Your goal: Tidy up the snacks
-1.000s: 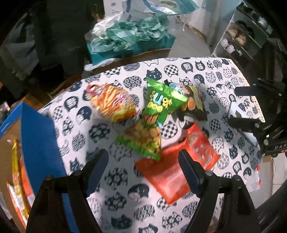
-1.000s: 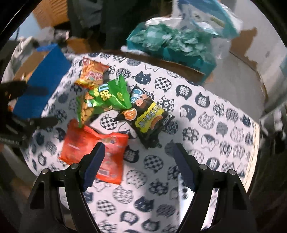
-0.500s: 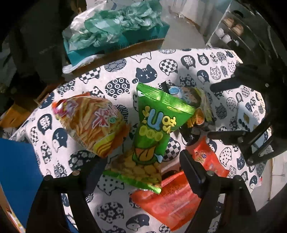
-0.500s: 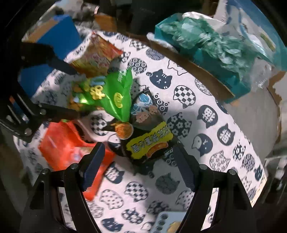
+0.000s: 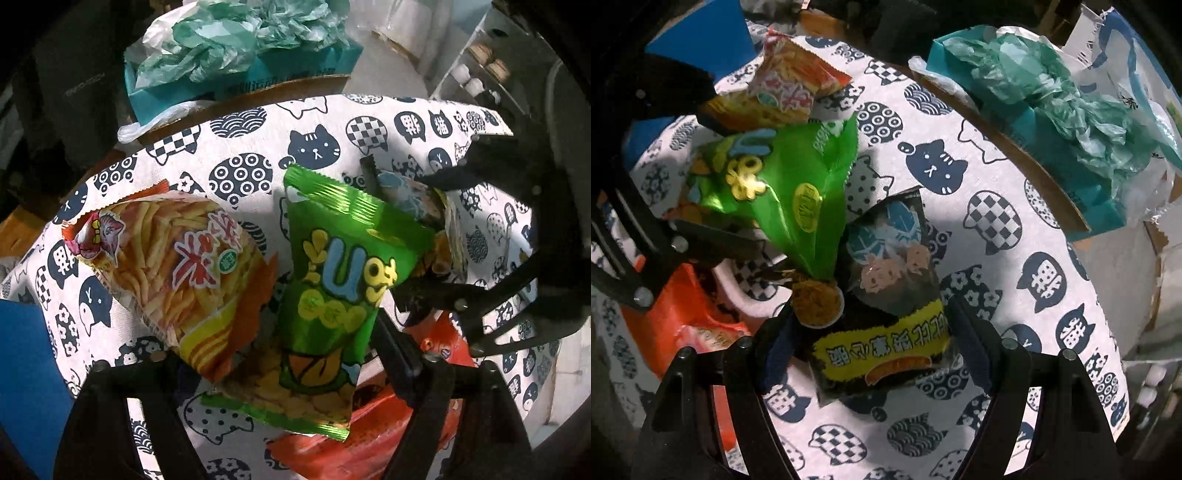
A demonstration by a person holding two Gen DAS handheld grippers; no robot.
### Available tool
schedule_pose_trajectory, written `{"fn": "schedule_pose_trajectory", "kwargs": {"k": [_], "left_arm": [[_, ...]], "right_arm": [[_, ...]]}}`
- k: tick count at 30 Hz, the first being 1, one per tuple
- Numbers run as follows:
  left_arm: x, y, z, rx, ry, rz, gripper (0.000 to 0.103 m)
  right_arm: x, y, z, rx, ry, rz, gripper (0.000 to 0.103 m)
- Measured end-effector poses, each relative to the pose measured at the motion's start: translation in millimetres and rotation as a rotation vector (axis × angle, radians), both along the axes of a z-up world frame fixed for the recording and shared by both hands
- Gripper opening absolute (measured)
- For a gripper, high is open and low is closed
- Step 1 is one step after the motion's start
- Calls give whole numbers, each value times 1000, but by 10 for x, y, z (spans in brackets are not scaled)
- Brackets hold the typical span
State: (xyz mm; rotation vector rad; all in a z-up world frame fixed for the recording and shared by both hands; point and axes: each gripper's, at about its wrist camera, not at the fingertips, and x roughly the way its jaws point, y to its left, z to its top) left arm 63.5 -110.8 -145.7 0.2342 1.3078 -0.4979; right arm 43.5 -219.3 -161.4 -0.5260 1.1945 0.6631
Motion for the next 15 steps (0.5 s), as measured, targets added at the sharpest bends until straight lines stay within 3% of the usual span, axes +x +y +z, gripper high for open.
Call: {"fn": "schedule_pose_trajectory", "kwargs": {"k": [2, 5, 8, 15], "left_arm": [[2, -1, 5, 10, -7, -11, 53], [-56, -7, 32, 12, -15, -31, 40], [-133, -17, 97, 29, -54, -38, 34], [-332, -11, 310, 27, -109, -38, 33]], "right_arm": [[10, -4, -22, 0, 4, -7, 72], [33, -30, -3, 3, 3, -42, 61], [50, -102, 25, 13, 13, -104, 57], [-63, -255, 102, 10, 9, -209, 57]]}}
